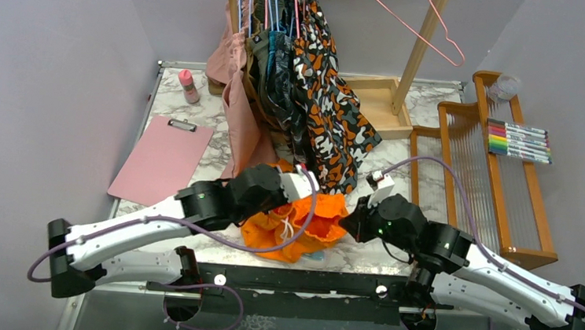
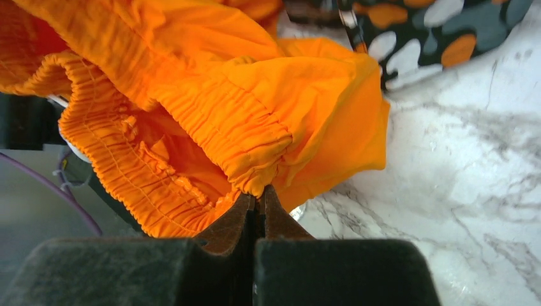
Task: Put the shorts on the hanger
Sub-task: Adjust the shorts at the center of the board.
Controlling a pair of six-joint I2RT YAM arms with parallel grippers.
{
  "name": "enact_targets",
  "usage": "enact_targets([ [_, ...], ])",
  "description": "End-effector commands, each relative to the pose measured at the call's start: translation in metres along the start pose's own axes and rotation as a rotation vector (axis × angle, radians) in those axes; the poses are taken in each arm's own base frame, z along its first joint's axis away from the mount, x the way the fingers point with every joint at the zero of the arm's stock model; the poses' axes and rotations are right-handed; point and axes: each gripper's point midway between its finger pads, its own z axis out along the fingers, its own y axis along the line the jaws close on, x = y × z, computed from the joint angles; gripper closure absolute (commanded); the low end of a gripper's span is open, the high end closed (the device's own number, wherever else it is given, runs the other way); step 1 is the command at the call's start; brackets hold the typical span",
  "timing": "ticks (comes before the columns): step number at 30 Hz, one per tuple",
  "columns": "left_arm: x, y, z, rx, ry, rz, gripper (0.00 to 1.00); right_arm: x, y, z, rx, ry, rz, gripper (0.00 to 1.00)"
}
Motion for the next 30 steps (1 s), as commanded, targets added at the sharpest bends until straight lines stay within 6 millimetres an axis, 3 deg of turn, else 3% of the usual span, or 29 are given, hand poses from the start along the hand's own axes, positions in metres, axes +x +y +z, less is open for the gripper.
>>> enact_targets([
  [1, -0.085, 0.083, -0.08, -0.281, -0.384, -0.173, 1.0, -0.063, 0.025, -0.016, -0.033, -0.143, -0.08, 0.99],
  [5, -0.127, 0.128, -0.144, -0.402, -0.579, -0.294, 1.0, -0.116, 0.044, -0.03, -0.025, -0.246, -0.161, 0.99],
  [9, -0.162, 0.175, -0.213, -0.539, -0.795, -0.481, 1.0, -0.196, 0.082, -0.066, -0.066, -0.421, -0.218, 0.99],
  [11, -0.165, 0.192, -0.234, -0.602, -0.858, -0.59, 1.0, -0.229, 0.097, -0.083, -0.078, -0.489, -0.206, 0.99],
  [13, -0.158, 0.207, -0.253, -0.663, -0.897, -0.716, 1.0, -0.243, 0.102, -0.088, -0.075, -0.52, -0.165, 0.99],
  [15, -0.138, 0.207, -0.247, -0.709, -0.884, -0.81, 1.0, -0.234, 0.095, -0.074, -0.045, -0.499, -0.112, 0.99],
  [17, -0.111, 0.203, -0.238, -0.747, -0.855, -0.893, 1.0, -0.212, 0.083, -0.052, -0.002, -0.443, -0.059, 0.99],
  [22, -0.058, 0.171, -0.199, -0.692, -0.79, -1.009, 1.0, -0.157, 0.06, -0.017, 0.034, -0.331, 0.045, 0.99],
  [26, -0.029, 0.142, -0.161, -0.621, -0.695, -1.064, 1.0, -0.14, 0.053, -0.009, 0.04, -0.302, 0.056, 0.99],
  [30, -0.005, 0.115, -0.125, -0.562, -0.625, -1.133, 1.0, -0.138, 0.05, 0.0, 0.067, -0.282, 0.001, 0.99],
])
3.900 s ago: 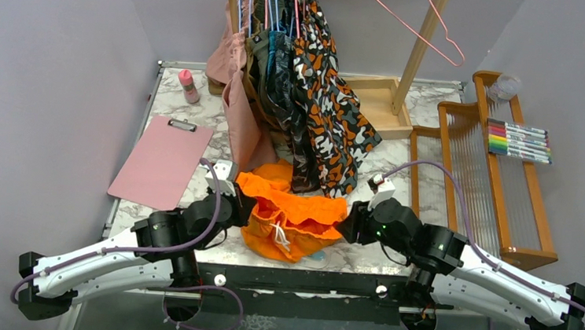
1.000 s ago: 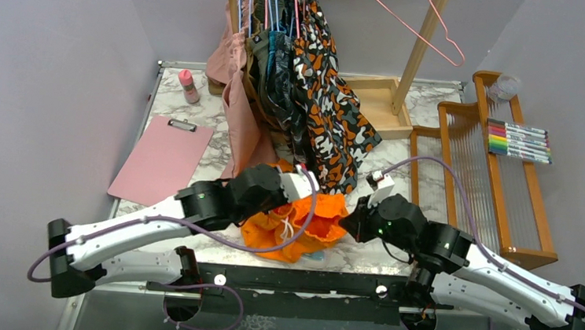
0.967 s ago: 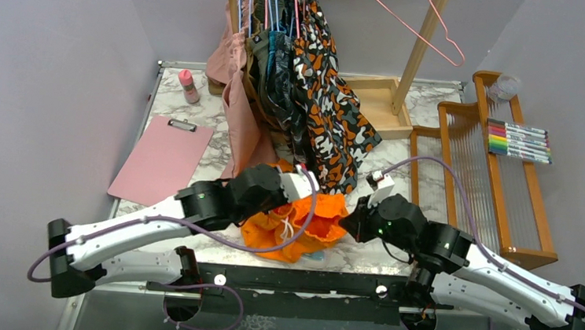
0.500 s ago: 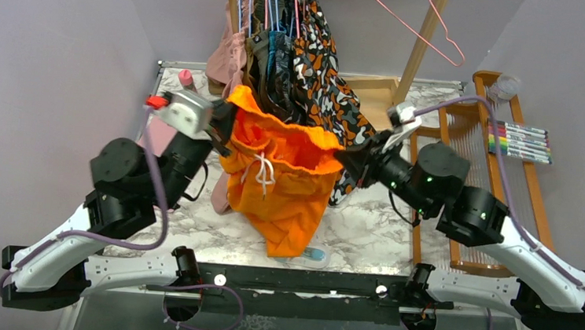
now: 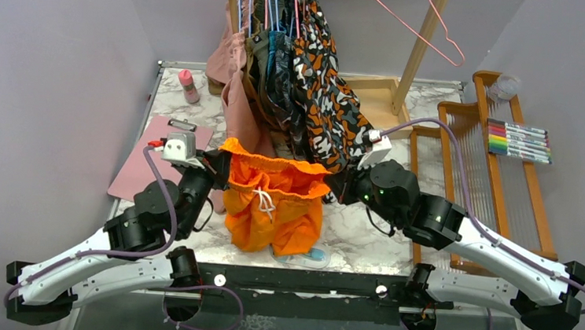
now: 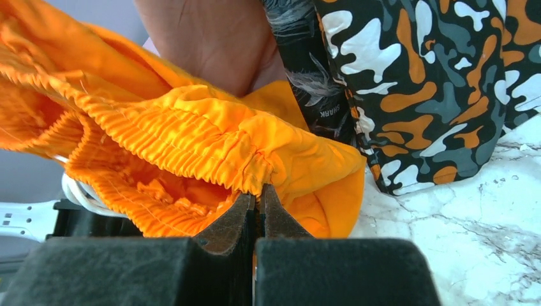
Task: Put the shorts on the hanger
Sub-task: Adjust the shorts at the center of the board.
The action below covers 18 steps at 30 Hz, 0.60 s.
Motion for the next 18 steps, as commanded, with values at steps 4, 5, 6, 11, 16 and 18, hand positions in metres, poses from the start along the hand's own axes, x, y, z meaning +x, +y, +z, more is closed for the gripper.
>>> enact_targets([
  [4, 0.071, 0.014, -0.003, -0.078, 0.112, -0.215, 1.0, 0.011, -0.018, 0.017, 0.112, 0.028, -0.057, 0.99],
  [5, 0.081, 0.017, -0.003, -0.098, 0.126, -0.224, 1.0, 0.019, -0.021, 0.021, 0.13, 0.049, -0.059, 0.99],
  [6, 0.089, 0.02, -0.004, -0.116, 0.14, -0.23, 1.0, 0.027, -0.023, 0.026, 0.142, 0.073, -0.055, 0.99],
  [11, 0.125, 0.035, -0.006, -0.214, 0.192, -0.261, 1.0, 0.059, -0.014, 0.047, 0.111, 0.167, 0.02, 0.99],
  [16, 0.151, 0.048, -0.005, -0.304, 0.203, -0.298, 1.0, 0.081, -0.017, 0.067, 0.102, 0.228, 0.151, 0.99],
  [18, 0.159, 0.051, -0.004, -0.332, 0.202, -0.306, 1.0, 0.088, -0.035, 0.076, 0.142, 0.239, 0.214, 0.99],
])
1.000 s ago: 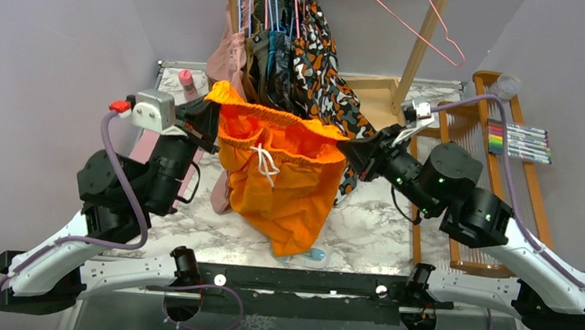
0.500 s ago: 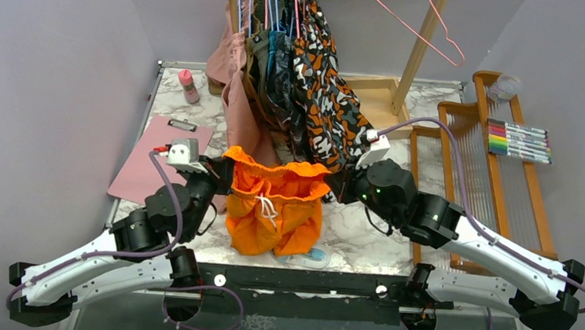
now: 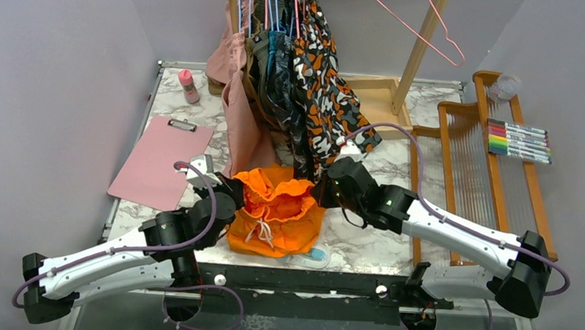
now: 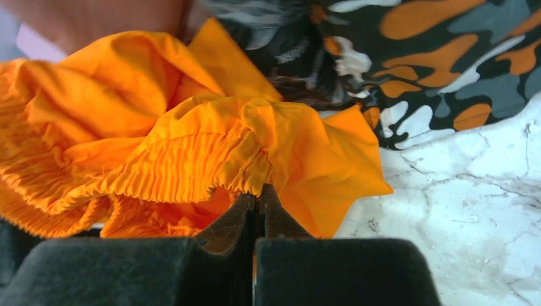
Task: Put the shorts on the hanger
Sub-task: Adjust the shorts at the center of the board.
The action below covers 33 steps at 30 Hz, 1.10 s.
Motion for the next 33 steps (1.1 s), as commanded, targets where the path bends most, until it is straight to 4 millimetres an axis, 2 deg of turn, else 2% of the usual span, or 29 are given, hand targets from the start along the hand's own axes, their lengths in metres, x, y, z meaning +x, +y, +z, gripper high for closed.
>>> enact_targets([
  [1, 0.01, 0.016, 0.009, -0.1, -0.036, -0.098, 1.0, 0.007, -0.015, 0.023, -0.001, 0.035, 0.19, 0.99],
  [4, 0.019, 0.019, 0.014, -0.132, -0.033, -0.103, 1.0, 0.013, -0.029, 0.03, 0.017, 0.054, 0.259, 0.99],
  [5, 0.022, 0.02, 0.016, -0.143, -0.03, -0.098, 1.0, 0.014, -0.03, 0.03, 0.02, 0.056, 0.269, 0.94],
  [7, 0.026, 0.021, 0.019, -0.16, -0.03, -0.094, 1.0, 0.016, -0.029, 0.028, 0.012, 0.063, 0.274, 0.8],
  [10, 0.03, 0.021, 0.022, -0.179, -0.026, -0.083, 1.0, 0.017, -0.028, 0.023, 0.001, 0.078, 0.27, 0.52],
  [13, 0.034, 0.02, 0.025, -0.192, -0.023, -0.076, 1.0, 0.021, -0.029, 0.016, 0.023, 0.119, 0.271, 0.43],
  [22, 0.04, 0.019, 0.027, -0.205, -0.013, -0.096, 1.0, 0.034, -0.021, -0.016, -0.087, 0.152, 0.339, 0.38],
  [28, 0.048, 0.016, 0.03, -0.213, 0.009, -0.093, 1.0, 0.044, -0.015, -0.005, -0.091, 0.187, 0.459, 0.38],
  [33, 0.051, 0.016, 0.031, -0.215, 0.019, -0.098, 1.0, 0.051, -0.023, 0.008, -0.052, 0.165, 0.58, 0.4],
])
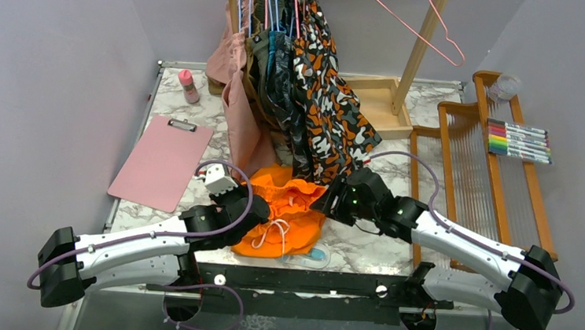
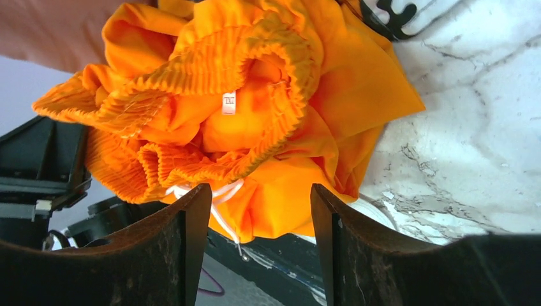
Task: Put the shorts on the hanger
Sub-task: Adjust the shorts at the center of the board.
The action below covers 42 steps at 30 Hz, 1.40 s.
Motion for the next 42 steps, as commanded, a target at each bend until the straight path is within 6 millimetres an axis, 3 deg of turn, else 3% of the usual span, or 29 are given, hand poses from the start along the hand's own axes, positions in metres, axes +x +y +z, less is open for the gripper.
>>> enact_targets([
  [1, -0.008, -0.008, -0.001, 0.008, -0.011, -0.051, 1.0, -0.001, 0.002, 0.011, -0.015, -0.027, 0.143, 0.4],
  [6, -0.007, -0.008, -0.001, 0.008, -0.008, -0.047, 1.0, 0.0, -0.005, 0.025, 0.009, -0.036, 0.204, 0.45],
  [15, -0.005, -0.006, -0.002, 0.015, 0.004, -0.05, 1.0, -0.003, -0.002, 0.042, 0.028, -0.039, 0.222, 0.46],
  [18, -0.004, -0.007, -0.003, 0.021, 0.012, -0.032, 1.0, 0.002, -0.003, 0.047, 0.026, -0.017, 0.193, 0.64],
  [20, -0.005, -0.009, -0.005, 0.033, 0.023, -0.003, 1.0, 0.003, -0.009, 0.047, 0.034, -0.017, 0.134, 0.92],
  [22, -0.007, -0.013, -0.008, 0.055, 0.035, 0.044, 1.0, -0.002, -0.016, 0.041, 0.061, -0.043, 0.053, 0.99],
  [24, -0.011, -0.021, -0.014, 0.101, 0.055, 0.117, 0.86, -0.008, -0.021, 0.034, 0.077, -0.067, -0.047, 0.99],
  [28, -0.018, -0.035, -0.028, 0.208, 0.104, 0.262, 0.35, -0.009, -0.035, 0.022, 0.116, -0.064, -0.198, 0.99],
  [31, -0.024, -0.044, -0.041, 0.3, 0.13, 0.339, 0.15, -0.006, -0.046, 0.017, 0.146, -0.047, -0.264, 0.99],
  [38, -0.046, -0.079, -0.067, 0.523, 0.121, 0.627, 0.1, -0.007, -0.049, 0.004, 0.14, -0.041, -0.354, 0.99],
  [42, -0.036, -0.109, -0.088, 0.748, 0.162, 0.826, 0.1, -0.009, -0.046, -0.001, 0.132, -0.04, -0.388, 0.99],
])
